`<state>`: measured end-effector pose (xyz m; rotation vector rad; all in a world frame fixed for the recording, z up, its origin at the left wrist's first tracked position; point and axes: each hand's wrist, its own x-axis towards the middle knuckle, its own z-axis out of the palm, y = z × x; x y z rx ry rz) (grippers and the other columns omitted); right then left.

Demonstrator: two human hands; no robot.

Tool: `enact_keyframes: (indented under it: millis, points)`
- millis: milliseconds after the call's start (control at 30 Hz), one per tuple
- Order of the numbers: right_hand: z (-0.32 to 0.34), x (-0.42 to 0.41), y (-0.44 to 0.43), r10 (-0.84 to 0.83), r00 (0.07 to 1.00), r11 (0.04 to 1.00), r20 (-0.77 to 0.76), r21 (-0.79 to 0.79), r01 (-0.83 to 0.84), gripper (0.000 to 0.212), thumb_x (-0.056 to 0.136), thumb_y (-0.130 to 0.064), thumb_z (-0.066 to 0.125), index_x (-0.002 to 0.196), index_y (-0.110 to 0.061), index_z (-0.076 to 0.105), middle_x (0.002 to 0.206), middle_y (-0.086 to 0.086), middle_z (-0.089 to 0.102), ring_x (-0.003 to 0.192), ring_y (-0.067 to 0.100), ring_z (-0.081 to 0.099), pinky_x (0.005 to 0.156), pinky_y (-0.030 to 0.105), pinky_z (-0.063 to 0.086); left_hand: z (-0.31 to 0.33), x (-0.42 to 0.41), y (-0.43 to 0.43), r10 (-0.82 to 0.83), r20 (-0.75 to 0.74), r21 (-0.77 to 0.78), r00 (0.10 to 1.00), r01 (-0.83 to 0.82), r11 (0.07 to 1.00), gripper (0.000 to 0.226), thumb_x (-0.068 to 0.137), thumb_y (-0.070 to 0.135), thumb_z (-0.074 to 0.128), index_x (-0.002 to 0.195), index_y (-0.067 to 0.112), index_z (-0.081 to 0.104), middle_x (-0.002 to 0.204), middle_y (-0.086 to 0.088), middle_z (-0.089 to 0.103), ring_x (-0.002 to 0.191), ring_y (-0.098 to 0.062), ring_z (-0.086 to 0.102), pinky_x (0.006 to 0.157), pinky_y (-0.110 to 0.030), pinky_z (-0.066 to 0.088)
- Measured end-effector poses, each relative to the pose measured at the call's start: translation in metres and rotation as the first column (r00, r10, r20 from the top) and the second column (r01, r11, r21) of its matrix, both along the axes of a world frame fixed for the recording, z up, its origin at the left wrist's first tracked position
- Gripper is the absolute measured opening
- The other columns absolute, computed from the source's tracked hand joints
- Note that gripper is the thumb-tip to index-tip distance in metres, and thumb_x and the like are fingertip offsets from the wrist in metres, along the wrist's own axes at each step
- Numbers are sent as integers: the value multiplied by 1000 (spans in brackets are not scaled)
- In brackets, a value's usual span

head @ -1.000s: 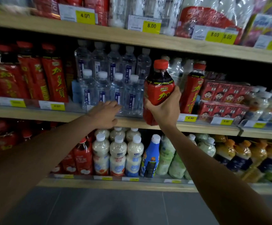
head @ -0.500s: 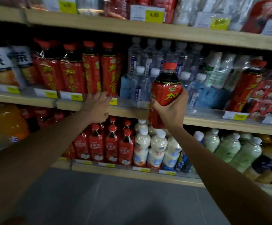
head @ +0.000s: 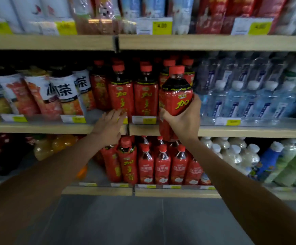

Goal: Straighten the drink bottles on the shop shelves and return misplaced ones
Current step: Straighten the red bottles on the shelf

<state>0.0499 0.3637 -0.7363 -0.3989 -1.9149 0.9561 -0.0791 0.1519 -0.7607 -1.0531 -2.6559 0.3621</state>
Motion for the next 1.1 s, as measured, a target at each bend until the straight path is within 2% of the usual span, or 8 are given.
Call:
enact_keyframes:
  millis: [100,233,400,533,700,900,1000,1100]
  points:
    - [4,-20,-40,-57,998,998,7,-3,57,101,60,-52,81,136,-10,30,125,4,47,114,20,52,89,40,49,-2,-23,-40,-17,-13,-49,1000,16,999,78,94,35,45,151,13,-4,158,-9,-1,144,-28,6,116,-42,12]
    - [4,-40,-84,-117,993,993,2,1,117,104,58,-59,79,136,-11,30,125,3,48,113,20,53,84,36,49,-8,-48,-86,-59,-40,-53,997,57,997,79,94,38,42,150,12,-7,158,-8,-2,144,-26,5,117,-41,10]
    - [3,-54,-131,-206,979,978,8,33,205,104,60,-60,78,137,-10,29,125,1,47,112,16,51,83,35,47,-11,-75,-126,-75,-62,-43,995,72,996,85,92,48,45,150,12,-5,157,-10,3,142,-28,14,113,-41,19]
    - [10,-64,-160,-260,964,965,53,54,257,98,59,-61,77,132,-12,34,120,0,50,108,17,55,84,39,51,-4,-96,-143,-65,0,-79,998,65,995,88,90,53,46,150,13,-4,153,-10,15,138,-29,22,106,-43,30]
    - [21,-83,-191,-327,943,944,59,74,323,98,58,-67,73,133,-16,33,122,-4,52,109,17,56,79,33,44,-9,-111,-159,-92,58,-107,994,98,989,90,87,57,48,150,15,0,155,-12,7,143,-28,10,110,-50,21]
    - [29,-103,-216,-372,925,913,75,208,350,91,56,-71,70,122,-17,40,109,-5,60,99,17,61,73,30,46,-13,-120,-164,-174,157,-2,972,177,984,97,83,51,59,150,16,-1,155,-10,6,141,-30,7,111,-55,20]
    - [29,-117,-227,-361,929,921,74,185,343,87,57,-70,71,119,-17,42,106,-5,60,97,18,61,71,27,40,-10,-126,-167,-214,188,0,958,218,976,95,83,46,60,151,17,0,157,-8,3,142,-31,5,112,-55,19]
    - [28,-131,-235,-285,957,953,49,122,277,90,56,-68,74,122,-17,39,112,-4,59,102,16,60,77,33,50,-4,-132,-170,-248,229,6,941,253,967,93,83,46,60,151,20,2,157,-5,6,142,-30,7,111,-53,23]
